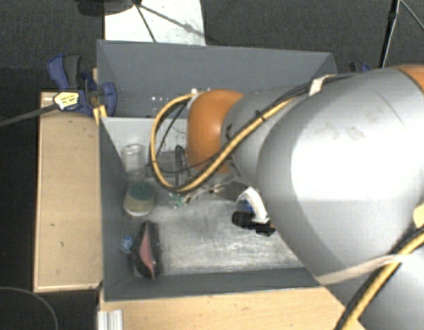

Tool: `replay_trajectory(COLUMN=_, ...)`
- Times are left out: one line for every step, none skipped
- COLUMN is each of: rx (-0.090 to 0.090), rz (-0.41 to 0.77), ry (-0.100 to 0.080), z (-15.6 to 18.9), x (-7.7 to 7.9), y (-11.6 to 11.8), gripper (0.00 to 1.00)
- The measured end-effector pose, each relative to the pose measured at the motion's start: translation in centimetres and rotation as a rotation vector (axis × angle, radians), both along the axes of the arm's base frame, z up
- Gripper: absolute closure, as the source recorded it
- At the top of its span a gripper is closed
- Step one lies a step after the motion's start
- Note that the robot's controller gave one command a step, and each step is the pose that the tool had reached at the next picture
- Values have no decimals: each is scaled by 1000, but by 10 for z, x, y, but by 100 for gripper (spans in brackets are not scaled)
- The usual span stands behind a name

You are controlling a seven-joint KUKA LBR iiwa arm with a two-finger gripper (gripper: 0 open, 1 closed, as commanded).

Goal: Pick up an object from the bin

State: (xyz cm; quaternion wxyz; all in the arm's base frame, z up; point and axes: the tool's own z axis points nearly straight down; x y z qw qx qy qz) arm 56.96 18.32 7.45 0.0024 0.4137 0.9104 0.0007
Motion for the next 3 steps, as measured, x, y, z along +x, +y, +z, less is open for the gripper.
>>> replay_trajectory(rx=1, rz=-222, ry=6, z=46, x=-59, y=-29, gripper=100)
replay_trajectory(rx=2, rz=-206, ry=2, z=67, x=-53, y=-37, gripper=100)
replay_trajectory(rx=0, rz=-203, ry=4, z=66, x=-54, y=-37, gripper=0)
